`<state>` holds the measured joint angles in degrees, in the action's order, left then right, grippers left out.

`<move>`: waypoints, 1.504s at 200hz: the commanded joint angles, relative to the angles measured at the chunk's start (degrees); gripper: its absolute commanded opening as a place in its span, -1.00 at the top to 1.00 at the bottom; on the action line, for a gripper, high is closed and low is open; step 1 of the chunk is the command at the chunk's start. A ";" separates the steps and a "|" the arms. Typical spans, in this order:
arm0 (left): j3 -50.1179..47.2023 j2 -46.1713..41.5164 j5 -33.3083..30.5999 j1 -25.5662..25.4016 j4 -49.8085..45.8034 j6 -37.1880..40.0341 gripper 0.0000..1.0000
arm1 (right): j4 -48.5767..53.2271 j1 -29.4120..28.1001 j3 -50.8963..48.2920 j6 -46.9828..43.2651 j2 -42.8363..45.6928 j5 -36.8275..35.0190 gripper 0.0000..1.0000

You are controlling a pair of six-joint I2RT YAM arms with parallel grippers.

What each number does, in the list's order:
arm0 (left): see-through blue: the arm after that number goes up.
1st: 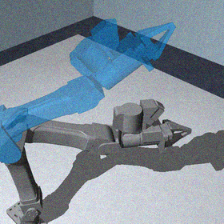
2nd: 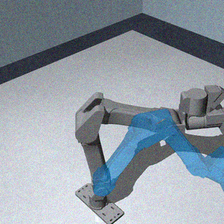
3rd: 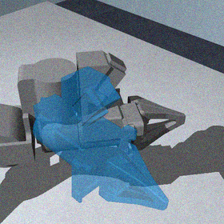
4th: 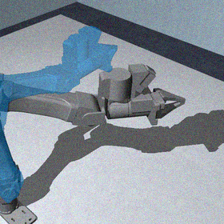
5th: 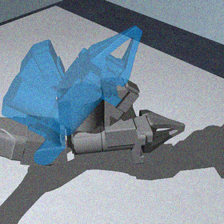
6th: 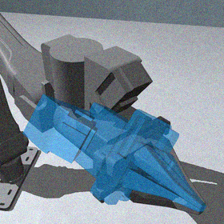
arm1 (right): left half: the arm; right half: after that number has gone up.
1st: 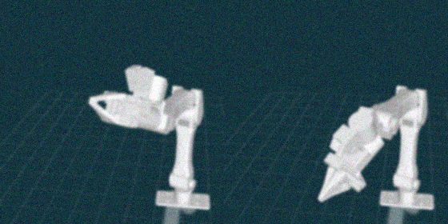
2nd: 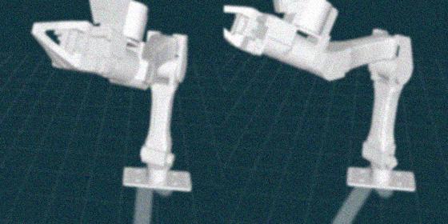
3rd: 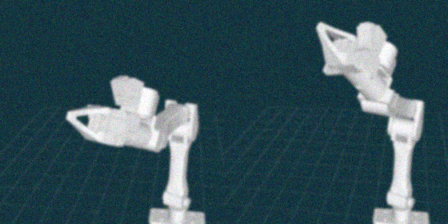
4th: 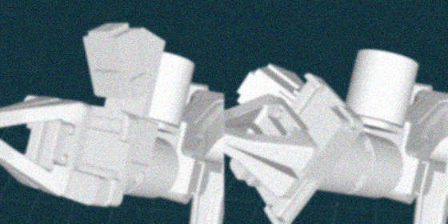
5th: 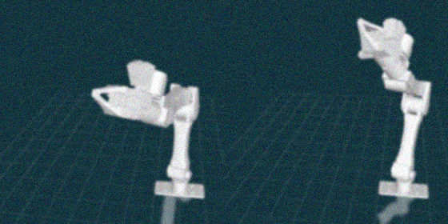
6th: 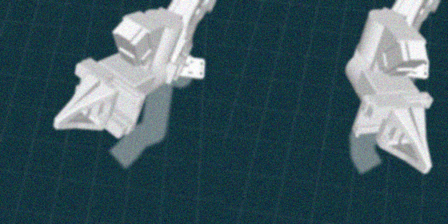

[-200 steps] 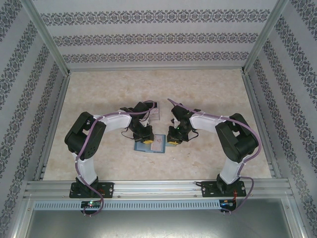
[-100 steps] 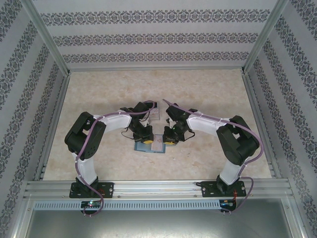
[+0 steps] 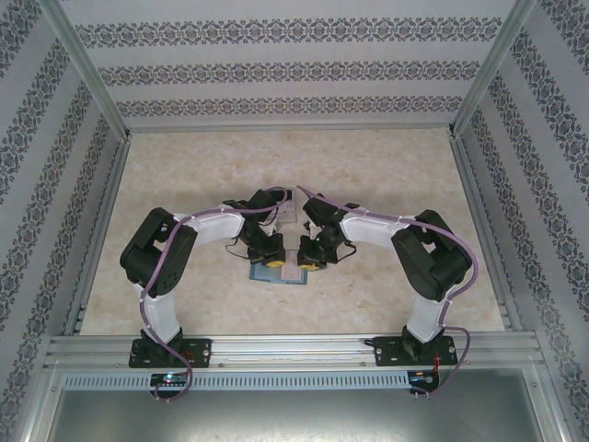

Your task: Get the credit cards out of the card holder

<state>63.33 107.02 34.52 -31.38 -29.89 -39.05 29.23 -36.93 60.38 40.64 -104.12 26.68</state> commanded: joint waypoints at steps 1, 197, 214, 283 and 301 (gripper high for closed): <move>-0.69 -0.03 0.33 0.48 0.18 0.90 0.81 | -0.23 -0.62 0.16 0.44 -2.11 -0.30 0.66; -1.07 -3.61 -0.34 0.61 -0.73 1.21 0.82 | 0.49 -0.25 -1.32 -0.47 -2.77 -1.27 0.78; -0.79 -4.30 -0.75 0.74 -1.85 1.84 0.82 | 0.65 -0.08 -1.47 -0.64 -2.59 -1.38 0.78; -0.81 -6.16 -1.68 1.81 -4.29 3.27 0.83 | 0.83 0.15 -1.57 -0.89 -2.97 -1.36 0.77; -0.70 -6.73 -2.00 2.06 -4.81 3.53 0.83 | 0.91 0.18 -1.40 -0.89 -3.01 -1.37 0.77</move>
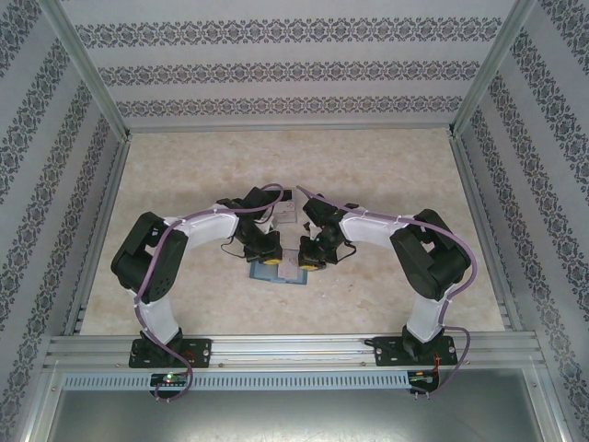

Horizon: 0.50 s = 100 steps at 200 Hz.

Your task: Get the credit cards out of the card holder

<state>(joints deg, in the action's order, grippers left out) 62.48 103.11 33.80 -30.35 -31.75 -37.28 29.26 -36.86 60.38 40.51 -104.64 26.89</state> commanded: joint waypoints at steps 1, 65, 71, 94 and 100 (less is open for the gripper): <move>0.12 -2.82 -1.23 1.06 -3.01 1.77 0.83 | 0.89 0.12 -1.36 -0.77 -2.49 -1.58 0.77; 1.75 -4.20 -2.94 1.56 -7.10 3.85 0.82 | 1.60 0.15 -0.57 -1.13 -2.74 -1.50 0.77; 2.14 -4.15 -3.15 1.67 -7.62 4.09 0.82 | 1.69 0.15 -0.54 -1.14 -2.76 -1.50 0.77; 2.56 -3.97 -3.08 1.65 -8.48 4.84 0.82 | 1.74 0.15 -0.54 -1.14 -2.67 -1.51 0.77; 2.65 -3.97 -3.12 1.69 -8.59 4.89 0.81 | 1.81 0.13 -0.56 -1.09 -2.59 -1.51 0.77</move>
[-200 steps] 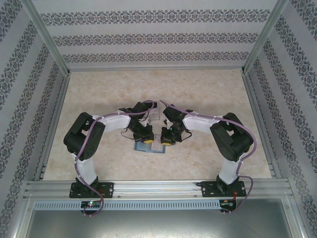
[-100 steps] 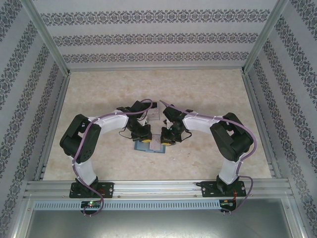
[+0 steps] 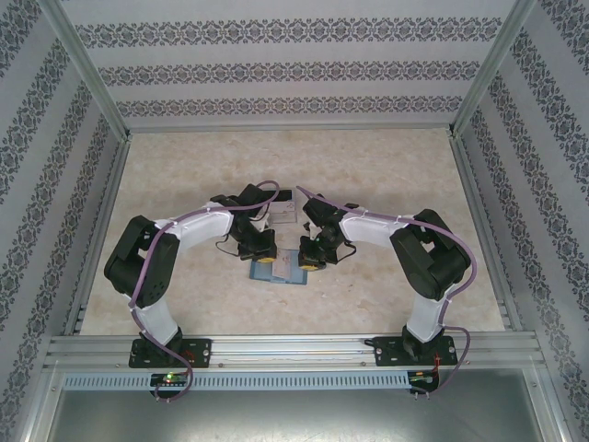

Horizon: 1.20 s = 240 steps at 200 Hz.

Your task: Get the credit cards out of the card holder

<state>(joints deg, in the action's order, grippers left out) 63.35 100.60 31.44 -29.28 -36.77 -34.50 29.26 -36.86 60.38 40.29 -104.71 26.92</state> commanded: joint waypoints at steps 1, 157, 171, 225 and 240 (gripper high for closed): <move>1.77 -1.46 -0.76 0.58 -3.61 2.14 0.81 | 1.79 0.17 -0.63 -0.85 -2.52 -1.57 0.77; 3.10 -1.90 -1.94 0.84 -7.15 4.00 0.81 | 1.79 0.13 -0.70 -0.99 -2.68 -1.53 0.76; 3.43 -1.98 -2.14 0.89 -7.73 4.27 0.81 | 1.66 0.13 -0.80 -0.86 -2.61 -1.56 0.76; 4.02 -1.98 -2.18 0.84 -8.53 4.71 0.81 | 1.67 0.14 -0.89 -0.90 -2.54 -1.48 0.76; 4.18 -2.01 -2.44 0.88 -8.79 4.71 0.81 | 1.68 0.15 -1.09 -0.92 -2.52 -1.52 0.76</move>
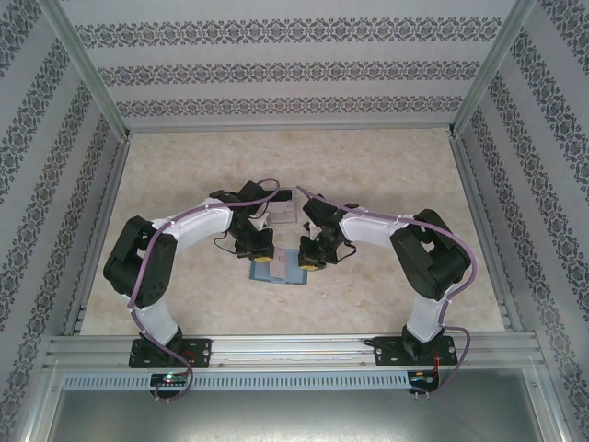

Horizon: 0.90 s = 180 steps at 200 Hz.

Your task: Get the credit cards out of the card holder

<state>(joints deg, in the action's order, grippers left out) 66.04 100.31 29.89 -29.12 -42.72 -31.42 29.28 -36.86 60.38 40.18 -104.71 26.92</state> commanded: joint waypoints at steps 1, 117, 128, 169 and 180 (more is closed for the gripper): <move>1.47 -1.71 -0.89 0.73 -2.87 1.63 0.80 | 1.66 0.18 -1.07 -0.81 -2.52 -1.52 0.76; 3.40 -1.11 -0.40 0.76 -4.68 2.74 0.81 | 1.48 0.14 -1.34 -0.81 -2.50 -1.43 0.77; 3.57 -0.83 -0.06 0.74 -4.74 2.77 0.80 | 1.49 0.19 -1.34 -0.80 -2.52 -1.43 0.76; 4.15 0.18 0.91 0.74 -5.03 3.11 0.79 | 1.31 0.15 -1.55 -0.72 -2.52 -1.39 0.76; 4.18 0.61 1.22 0.64 -4.88 3.21 0.78 | 1.31 0.14 -1.48 -0.72 -2.61 -1.36 0.77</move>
<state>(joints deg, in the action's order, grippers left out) 68.84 100.25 29.98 -29.12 -45.01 -29.85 29.26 -36.86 60.38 40.18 -104.71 26.92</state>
